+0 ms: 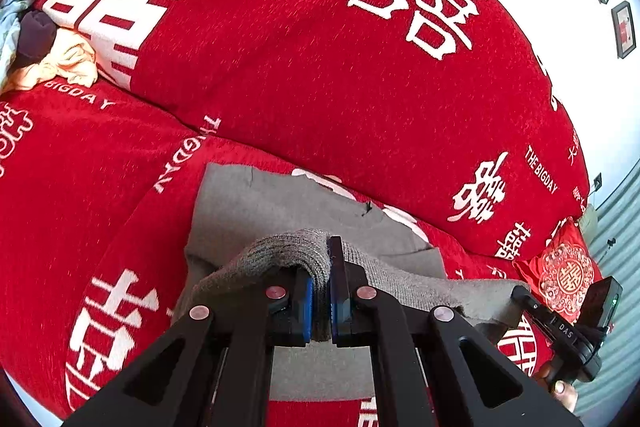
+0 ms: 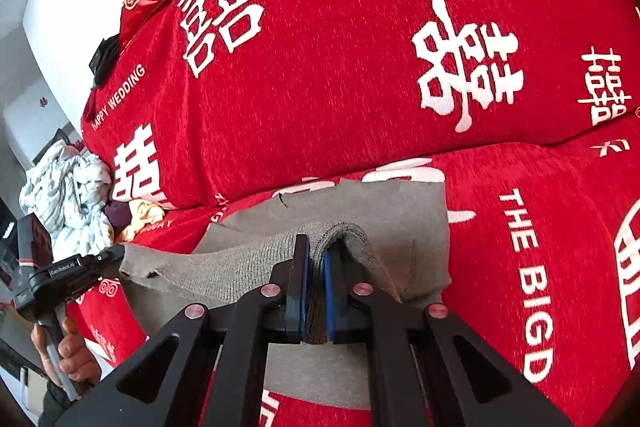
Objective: Fold small clothes
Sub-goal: 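Hold the folded hem with both grippers and press it onto the collar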
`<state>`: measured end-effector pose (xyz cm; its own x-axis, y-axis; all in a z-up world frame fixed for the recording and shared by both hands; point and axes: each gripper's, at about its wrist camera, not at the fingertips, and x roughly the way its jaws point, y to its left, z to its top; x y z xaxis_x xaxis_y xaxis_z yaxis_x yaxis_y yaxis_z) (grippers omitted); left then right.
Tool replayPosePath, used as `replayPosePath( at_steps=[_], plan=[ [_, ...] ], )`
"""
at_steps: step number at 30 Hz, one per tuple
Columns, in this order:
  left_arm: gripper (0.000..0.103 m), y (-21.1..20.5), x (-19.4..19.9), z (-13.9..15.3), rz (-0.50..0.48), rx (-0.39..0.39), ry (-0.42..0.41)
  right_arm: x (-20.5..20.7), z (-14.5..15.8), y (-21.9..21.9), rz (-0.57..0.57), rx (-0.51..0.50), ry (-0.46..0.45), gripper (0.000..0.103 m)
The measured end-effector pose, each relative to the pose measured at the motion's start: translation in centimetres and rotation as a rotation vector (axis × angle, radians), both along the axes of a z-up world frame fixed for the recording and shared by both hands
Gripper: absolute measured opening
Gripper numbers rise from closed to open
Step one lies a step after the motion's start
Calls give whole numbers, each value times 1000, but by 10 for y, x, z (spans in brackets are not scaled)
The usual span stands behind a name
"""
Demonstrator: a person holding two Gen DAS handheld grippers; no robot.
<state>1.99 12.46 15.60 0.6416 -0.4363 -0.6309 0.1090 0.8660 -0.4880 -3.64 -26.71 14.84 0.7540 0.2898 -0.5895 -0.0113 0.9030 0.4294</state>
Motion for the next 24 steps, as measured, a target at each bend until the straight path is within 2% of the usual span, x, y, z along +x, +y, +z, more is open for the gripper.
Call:
replayPosePath(
  at_steps=[16,24],
  plan=[
    [7,-15,46,11,-13,31,-7,42,8,-8,-20,18,1,7],
    [7,-25,80,-11,-15,42,44,76,-13,-16,-51,27,53,7]
  ],
)
